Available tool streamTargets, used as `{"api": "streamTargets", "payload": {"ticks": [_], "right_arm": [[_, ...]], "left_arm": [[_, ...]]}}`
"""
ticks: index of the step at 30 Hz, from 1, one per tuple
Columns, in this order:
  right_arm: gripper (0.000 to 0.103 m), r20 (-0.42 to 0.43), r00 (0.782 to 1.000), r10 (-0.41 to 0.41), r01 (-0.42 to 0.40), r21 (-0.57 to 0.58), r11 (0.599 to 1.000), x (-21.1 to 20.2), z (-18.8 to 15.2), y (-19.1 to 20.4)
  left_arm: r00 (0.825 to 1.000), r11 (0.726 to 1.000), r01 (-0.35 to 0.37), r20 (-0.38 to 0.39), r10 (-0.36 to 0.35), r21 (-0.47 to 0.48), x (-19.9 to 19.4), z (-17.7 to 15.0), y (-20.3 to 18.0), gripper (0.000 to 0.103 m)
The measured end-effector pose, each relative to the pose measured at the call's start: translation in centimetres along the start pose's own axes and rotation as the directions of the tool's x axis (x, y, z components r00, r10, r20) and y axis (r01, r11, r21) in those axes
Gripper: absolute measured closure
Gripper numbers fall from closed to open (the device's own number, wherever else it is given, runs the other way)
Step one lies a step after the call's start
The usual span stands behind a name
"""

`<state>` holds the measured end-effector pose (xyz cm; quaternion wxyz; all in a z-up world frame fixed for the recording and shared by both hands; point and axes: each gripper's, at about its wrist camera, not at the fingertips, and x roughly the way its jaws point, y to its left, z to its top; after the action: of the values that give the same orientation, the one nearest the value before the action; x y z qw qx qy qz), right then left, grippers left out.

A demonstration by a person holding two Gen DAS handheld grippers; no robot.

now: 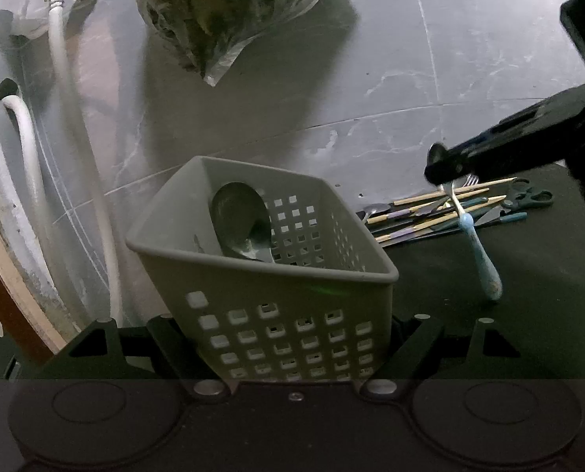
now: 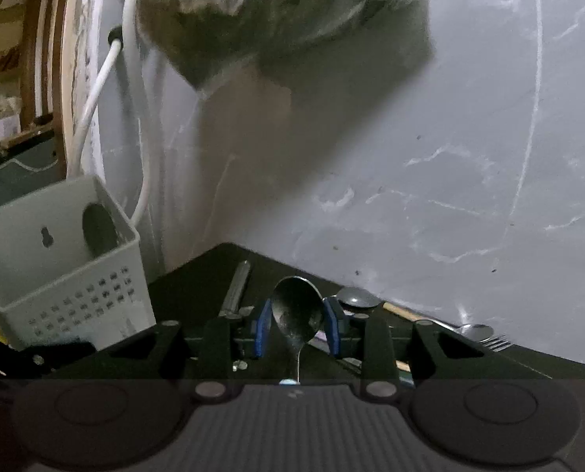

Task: Organize utensils

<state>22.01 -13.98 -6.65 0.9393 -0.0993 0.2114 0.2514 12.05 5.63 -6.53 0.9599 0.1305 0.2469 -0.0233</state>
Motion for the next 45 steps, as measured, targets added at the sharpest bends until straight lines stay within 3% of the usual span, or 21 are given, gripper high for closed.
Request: {"api": "streamTargets", "payload": {"ticks": [6,12,17,20,27,30,33,37,45], "right_arm": [[0.100,0.032,0.999,-0.007,0.008,-0.012,1.000,-1.5,0.9,0.2],[0.099,-0.032,0.999,-0.011,0.012,0.039,0.999,-0.9,-0.3,-0.3],[0.067,-0.136,0.991,0.018,0.012,0.215,0.977,1.0,-2.6,-2.6],[0.058,-0.164,0.985,0.061,-0.005,0.322,0.947,3.0,-3.9,-4.1],[0.056,-0.186,0.974,0.131,-0.047,0.396,0.917,8.6,-4.8,-6.1],[0.058,-0.197,0.969,0.150,-0.061,0.398,0.915,10.4,-4.7,-6.3],[0.068,-0.197,0.967,0.164,-0.077,0.389,0.918,11.6,-4.5,-6.0],[0.092,-0.203,0.964,0.171,-0.087,0.367,0.926,12.1,-4.3,-5.4],[0.100,-0.145,0.978,0.153,-0.085,0.393,0.916,9.6,-3.6,-5.0]], "left_arm": [[1.000,1.000,0.006,0.008,-0.006,0.005,0.0,-0.2,0.0,0.021],[1.000,1.000,0.009,0.010,-0.009,0.003,0.0,-0.3,0.1,0.021],[1.000,1.000,0.010,0.009,-0.010,0.003,-0.1,-0.2,0.0,0.021],[1.000,1.000,0.011,0.008,-0.011,0.006,-0.1,-0.2,0.0,0.021],[1.000,1.000,0.009,-0.002,-0.009,0.011,-0.1,0.0,-0.1,0.021],[1.000,1.000,0.007,-0.007,-0.007,0.008,-0.1,0.1,-0.2,0.021],[1.000,1.000,0.004,-0.010,-0.004,0.002,-0.1,0.1,-0.2,0.021],[1.000,1.000,-0.001,-0.012,0.001,-0.005,0.0,0.2,-0.3,0.021],[1.000,1.000,-0.005,-0.010,0.005,-0.010,0.1,0.2,-0.4,0.021]]}}
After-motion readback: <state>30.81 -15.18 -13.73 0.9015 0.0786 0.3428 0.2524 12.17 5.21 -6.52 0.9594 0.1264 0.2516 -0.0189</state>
